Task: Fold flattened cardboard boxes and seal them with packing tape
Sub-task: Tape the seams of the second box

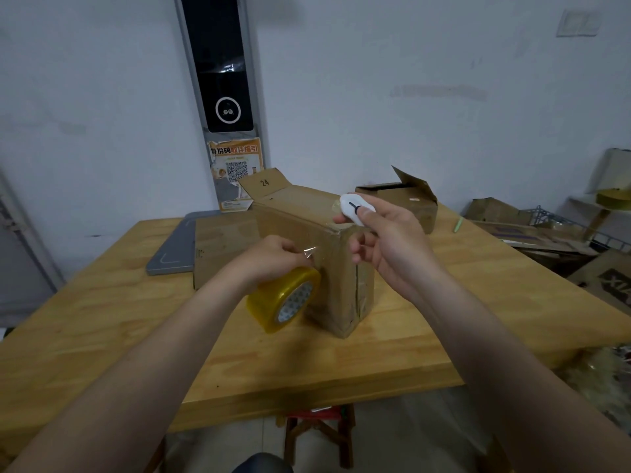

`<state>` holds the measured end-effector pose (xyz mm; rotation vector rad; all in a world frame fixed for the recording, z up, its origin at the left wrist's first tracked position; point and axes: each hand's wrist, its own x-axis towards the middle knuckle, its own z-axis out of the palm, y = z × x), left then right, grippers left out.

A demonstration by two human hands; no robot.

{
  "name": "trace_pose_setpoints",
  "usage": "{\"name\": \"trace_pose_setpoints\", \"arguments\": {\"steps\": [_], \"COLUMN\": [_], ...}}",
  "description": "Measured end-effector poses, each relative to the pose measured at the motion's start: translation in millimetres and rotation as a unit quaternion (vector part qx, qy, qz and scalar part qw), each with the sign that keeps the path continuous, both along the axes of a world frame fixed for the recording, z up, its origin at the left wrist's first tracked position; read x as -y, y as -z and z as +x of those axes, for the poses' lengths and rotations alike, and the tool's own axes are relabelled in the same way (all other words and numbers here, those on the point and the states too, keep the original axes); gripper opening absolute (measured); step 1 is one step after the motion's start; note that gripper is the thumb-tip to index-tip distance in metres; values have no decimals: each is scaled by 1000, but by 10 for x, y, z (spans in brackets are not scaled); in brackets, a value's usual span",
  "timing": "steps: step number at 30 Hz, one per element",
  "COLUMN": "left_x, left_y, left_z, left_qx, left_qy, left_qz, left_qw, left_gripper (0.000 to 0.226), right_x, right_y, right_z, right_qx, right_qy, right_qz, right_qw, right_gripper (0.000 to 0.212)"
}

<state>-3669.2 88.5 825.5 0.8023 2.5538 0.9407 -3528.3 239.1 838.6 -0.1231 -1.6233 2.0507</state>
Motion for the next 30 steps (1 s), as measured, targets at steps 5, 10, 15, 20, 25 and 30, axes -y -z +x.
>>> {"name": "trace_pose_setpoints", "arguments": {"steps": [5, 10, 15, 20, 25, 30], "left_x": [24, 18, 34, 59, 64, 64], "left_y": [27, 73, 85, 106, 130, 152], "left_z": [-15, -43, -65, -86, -75, -84], "left_qx": [17, 21, 15, 13, 20, 22], "left_qy": [8, 21, 23, 23, 36, 48], "left_qz": [17, 18, 15, 25, 38, 43], "left_qw": [1000, 999, 1000, 999, 998, 998], "left_gripper": [42, 35, 35, 32, 26, 24], "right_x": [15, 33, 108, 110, 81, 135], "right_y": [42, 86, 100, 133, 119, 274], "right_z": [-57, -109, -173, -231, -201, -240], "right_qx": [-38, -50, -47, -66, -71, -38], "right_qy": [92, 158, 98, 145, 173, 222], "right_qz": [85, 136, 148, 170, 206, 448], "right_qw": [991, 977, 983, 973, 960, 865], "right_gripper": [18, 11, 23, 20, 18, 9]}}
